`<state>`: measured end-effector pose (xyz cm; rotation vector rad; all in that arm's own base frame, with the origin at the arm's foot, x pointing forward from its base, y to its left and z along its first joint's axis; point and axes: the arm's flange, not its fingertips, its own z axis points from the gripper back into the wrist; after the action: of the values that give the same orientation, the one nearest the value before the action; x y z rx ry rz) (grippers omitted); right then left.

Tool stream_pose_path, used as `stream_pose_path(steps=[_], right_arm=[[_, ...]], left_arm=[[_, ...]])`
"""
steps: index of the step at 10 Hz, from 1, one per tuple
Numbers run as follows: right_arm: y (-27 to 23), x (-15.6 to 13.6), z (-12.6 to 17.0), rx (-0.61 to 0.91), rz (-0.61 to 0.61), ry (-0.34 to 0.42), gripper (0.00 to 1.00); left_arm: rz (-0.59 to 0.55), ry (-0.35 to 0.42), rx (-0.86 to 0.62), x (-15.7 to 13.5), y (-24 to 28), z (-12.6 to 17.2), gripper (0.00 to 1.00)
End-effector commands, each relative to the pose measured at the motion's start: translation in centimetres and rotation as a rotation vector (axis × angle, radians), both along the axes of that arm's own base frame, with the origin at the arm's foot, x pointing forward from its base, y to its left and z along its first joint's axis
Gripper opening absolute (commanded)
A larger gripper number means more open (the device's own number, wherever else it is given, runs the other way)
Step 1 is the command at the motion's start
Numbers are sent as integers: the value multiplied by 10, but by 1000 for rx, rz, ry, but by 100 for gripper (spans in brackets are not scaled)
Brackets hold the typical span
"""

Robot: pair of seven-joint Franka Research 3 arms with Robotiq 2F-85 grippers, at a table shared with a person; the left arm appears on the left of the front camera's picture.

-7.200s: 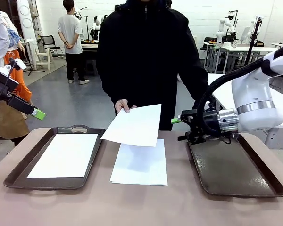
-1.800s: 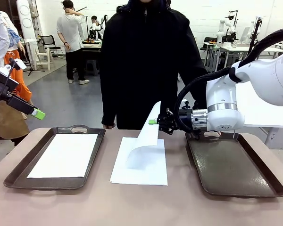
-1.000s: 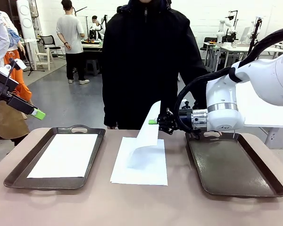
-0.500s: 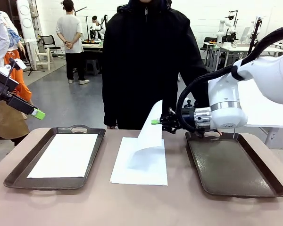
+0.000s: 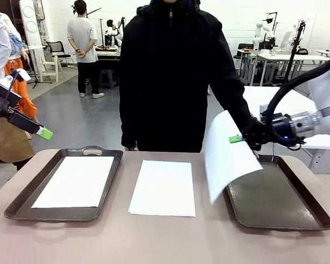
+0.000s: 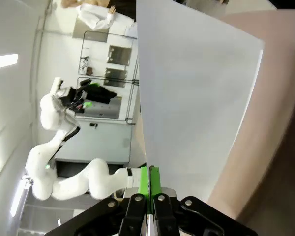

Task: Sort the A4 documents.
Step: Place the A4 Paper in the designated Handle tray.

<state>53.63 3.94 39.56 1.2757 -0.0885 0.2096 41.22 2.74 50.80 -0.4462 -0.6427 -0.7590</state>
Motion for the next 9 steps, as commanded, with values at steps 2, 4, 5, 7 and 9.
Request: stream_pose_path(steps=[2,4,5,7,9], right_arm=[[-17,14,-15,62,77,48,1],[-35,15,-32,124,85,70,1],[-41,13,-37,154,89,40,1],[-53,7,-53,107,92,16,1],[-60,0,-65,-106,86,52,1]], left_arm=[[-8,-3,13,-1,0,-1,100],[-8,-3,13,-1,0,-1,100],[-8,-3,13,-1,0,-1,100],[-8,-3,13,-1,0,-1,100],[-8,-3,13,-1,0,-1,100]])
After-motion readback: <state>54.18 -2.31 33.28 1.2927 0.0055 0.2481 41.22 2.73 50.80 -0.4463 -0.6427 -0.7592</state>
